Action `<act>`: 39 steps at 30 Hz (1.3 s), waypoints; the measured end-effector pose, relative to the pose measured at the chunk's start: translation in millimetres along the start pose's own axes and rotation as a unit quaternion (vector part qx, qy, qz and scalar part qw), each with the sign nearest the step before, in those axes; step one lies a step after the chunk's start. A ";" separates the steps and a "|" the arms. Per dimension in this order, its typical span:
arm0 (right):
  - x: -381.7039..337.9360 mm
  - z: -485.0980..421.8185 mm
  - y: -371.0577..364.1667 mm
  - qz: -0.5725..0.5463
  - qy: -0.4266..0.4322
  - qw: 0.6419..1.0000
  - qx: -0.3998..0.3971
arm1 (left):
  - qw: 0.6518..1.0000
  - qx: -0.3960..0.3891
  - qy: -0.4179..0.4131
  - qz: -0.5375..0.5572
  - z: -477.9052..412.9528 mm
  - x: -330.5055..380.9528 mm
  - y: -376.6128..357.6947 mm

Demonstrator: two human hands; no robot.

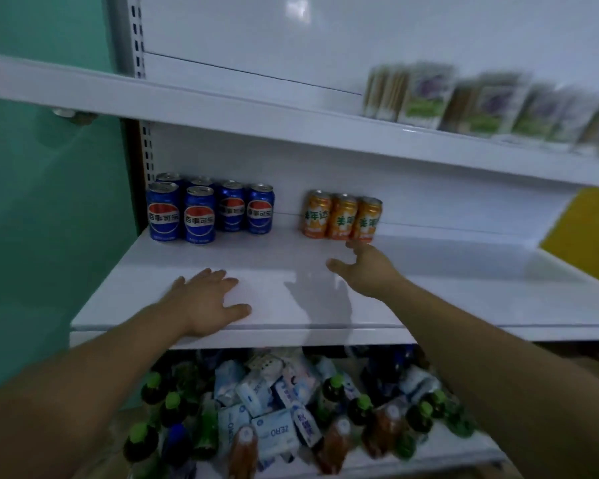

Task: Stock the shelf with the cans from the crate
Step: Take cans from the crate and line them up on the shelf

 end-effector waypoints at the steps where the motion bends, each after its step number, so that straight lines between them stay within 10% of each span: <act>1: 21.9 16.6 13.2 0.000 -0.022 1.000 0.014 | 0.999 0.005 -0.037 -0.004 0.0 30.3 -0.4; 14: 288.7 288.0 93.5 -0.059 -0.305 0.941 0.135 | 0.897 -0.129 -0.411 -0.096 76.5 414.5 -166.5; 39: 690.7 441.9 -169.8 -0.242 -0.562 0.790 -0.048 | 0.734 -0.397 -0.493 -0.246 49.5 624.4 -561.5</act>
Point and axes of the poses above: each hand's wrist, its own z-axis away from the middle knuckle, its own y-axis out of the back of the hand, x = y × z, the point moved 6 cm from there along -z, towards the middle knuckle, and after that the axes turned 6 degrees about -x, right-handed, at the moved point
